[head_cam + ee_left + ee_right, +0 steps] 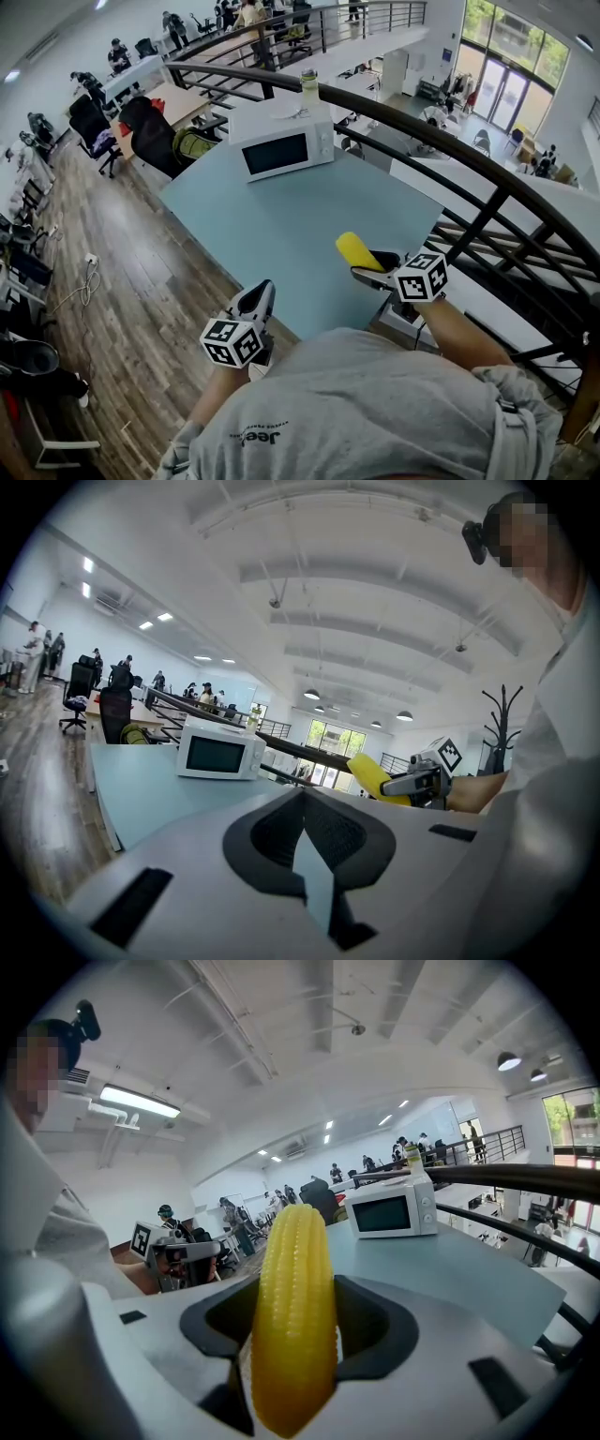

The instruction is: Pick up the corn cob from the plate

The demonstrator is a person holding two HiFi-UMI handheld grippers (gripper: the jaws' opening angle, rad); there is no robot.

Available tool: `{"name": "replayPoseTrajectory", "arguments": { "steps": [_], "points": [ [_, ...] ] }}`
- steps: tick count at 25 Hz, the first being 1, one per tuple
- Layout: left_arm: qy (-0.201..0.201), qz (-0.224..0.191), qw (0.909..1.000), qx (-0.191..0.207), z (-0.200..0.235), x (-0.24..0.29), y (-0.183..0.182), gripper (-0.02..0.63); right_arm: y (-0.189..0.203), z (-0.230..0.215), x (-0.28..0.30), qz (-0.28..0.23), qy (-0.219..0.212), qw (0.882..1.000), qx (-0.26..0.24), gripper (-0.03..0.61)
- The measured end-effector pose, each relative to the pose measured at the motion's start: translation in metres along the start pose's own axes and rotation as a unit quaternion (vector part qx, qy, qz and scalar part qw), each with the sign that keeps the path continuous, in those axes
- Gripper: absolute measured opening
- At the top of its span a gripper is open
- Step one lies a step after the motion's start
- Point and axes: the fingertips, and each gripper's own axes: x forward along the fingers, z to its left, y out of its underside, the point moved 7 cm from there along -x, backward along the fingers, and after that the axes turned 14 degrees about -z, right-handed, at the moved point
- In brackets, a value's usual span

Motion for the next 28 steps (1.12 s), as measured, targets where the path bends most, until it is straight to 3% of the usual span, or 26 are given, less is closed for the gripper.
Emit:
{"name": "replayPoseTrajectory", "arguments": {
  "steps": [28],
  "points": [
    [-0.002, -0.001, 1.0, -0.002, -0.0034, -0.0007, 0.0005, 0.011, -0.0047, -0.0017, -0.0061, 0.007, 0.003, 1.0, -0.027, 0.253]
  ]
}}
